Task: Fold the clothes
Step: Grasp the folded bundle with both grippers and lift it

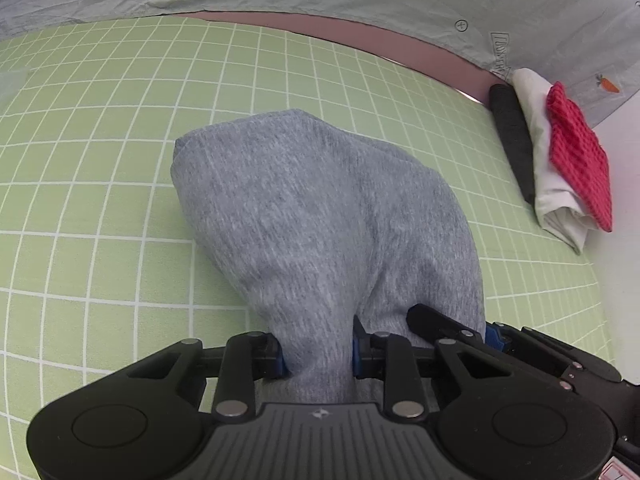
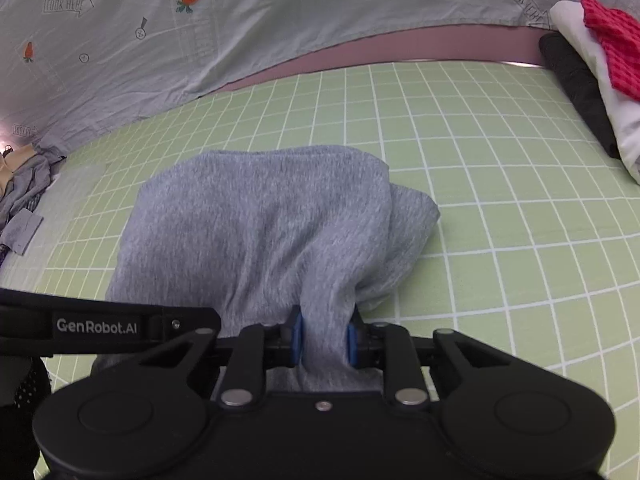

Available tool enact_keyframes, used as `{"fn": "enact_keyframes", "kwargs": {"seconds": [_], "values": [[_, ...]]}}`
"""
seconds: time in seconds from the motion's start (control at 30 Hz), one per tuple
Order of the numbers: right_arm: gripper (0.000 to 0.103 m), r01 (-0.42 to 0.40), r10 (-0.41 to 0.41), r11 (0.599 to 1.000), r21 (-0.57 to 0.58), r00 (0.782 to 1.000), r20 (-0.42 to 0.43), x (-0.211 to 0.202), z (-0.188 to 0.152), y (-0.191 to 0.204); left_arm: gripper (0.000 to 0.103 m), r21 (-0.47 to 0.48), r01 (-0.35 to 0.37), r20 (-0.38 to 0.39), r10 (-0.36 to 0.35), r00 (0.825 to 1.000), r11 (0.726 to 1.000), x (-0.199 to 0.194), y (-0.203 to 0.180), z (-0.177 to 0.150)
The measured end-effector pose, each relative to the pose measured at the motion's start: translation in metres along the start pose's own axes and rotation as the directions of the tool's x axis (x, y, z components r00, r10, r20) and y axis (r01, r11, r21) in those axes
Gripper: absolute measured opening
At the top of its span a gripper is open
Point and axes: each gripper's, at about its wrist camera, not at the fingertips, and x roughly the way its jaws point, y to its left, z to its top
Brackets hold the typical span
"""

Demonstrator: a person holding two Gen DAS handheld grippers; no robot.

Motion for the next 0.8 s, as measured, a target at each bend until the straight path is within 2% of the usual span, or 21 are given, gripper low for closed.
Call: {"fn": "enact_keyframes", "kwargs": {"seconds": [0.17, 0.3, 0.57, 0.8], "values": [[0.018, 0.045, -0.047, 0.998, 0.036, 0.996, 0.082, -0.042, -0.016, 0.007, 0.027, 0.088, 0.081, -0.001, -0.081, 0.997, 0.993, -0.016, -0.023, -0.021], [0.017, 0.071, -0.089, 0.986, 0.149, 0.989, 0.116, -0.072, -0.039, -0.003, 0.027, 0.141, 0.135, -0.041, -0.131, 0.991, 0.981, -0.020, -0.044, -0.046], [0.017, 0.148, -0.189, 0.950, 0.275, 0.974, 0.126, -0.117, -0.084, -0.031, 0.027, 0.246, 0.173, -0.091, -0.155, 0.984, 0.954, -0.015, -0.101, -0.080], [0.017, 0.165, -0.219, 0.936, 0.311, 0.965, 0.147, -0.150, -0.096, -0.085, 0.027, 0.297, 0.165, -0.084, -0.147, 0.986, 0.941, 0.005, -0.174, -0.093]]}}
